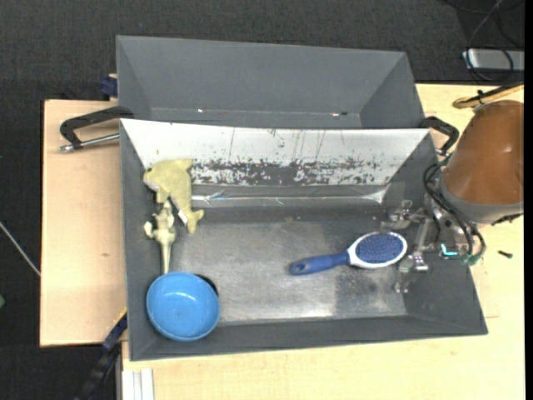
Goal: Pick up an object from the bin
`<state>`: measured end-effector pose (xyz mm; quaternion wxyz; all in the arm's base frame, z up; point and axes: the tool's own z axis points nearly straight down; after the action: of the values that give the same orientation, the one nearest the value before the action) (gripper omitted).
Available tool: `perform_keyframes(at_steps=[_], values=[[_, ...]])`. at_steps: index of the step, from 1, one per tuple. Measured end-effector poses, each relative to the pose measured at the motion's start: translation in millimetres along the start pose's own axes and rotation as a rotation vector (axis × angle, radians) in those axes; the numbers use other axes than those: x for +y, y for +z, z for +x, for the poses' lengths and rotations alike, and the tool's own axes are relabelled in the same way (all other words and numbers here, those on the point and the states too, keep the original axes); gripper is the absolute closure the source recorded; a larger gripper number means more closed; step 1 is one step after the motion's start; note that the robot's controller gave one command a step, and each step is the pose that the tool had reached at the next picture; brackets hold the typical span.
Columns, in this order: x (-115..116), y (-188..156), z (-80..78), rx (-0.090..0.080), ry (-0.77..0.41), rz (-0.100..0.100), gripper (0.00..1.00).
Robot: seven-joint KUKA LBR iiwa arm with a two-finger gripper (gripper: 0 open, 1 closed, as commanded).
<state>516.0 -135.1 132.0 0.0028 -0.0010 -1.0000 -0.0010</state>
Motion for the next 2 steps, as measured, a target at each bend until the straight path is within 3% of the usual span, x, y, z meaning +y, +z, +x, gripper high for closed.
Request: perform_keyframes(at_steps=[1,2], values=[[12.7,41.0,-16.8,-0.035,-0.163,0.009,0.00],[32.5,59.6,-22.1,-0.018,-0.210,0.004,0.00]])
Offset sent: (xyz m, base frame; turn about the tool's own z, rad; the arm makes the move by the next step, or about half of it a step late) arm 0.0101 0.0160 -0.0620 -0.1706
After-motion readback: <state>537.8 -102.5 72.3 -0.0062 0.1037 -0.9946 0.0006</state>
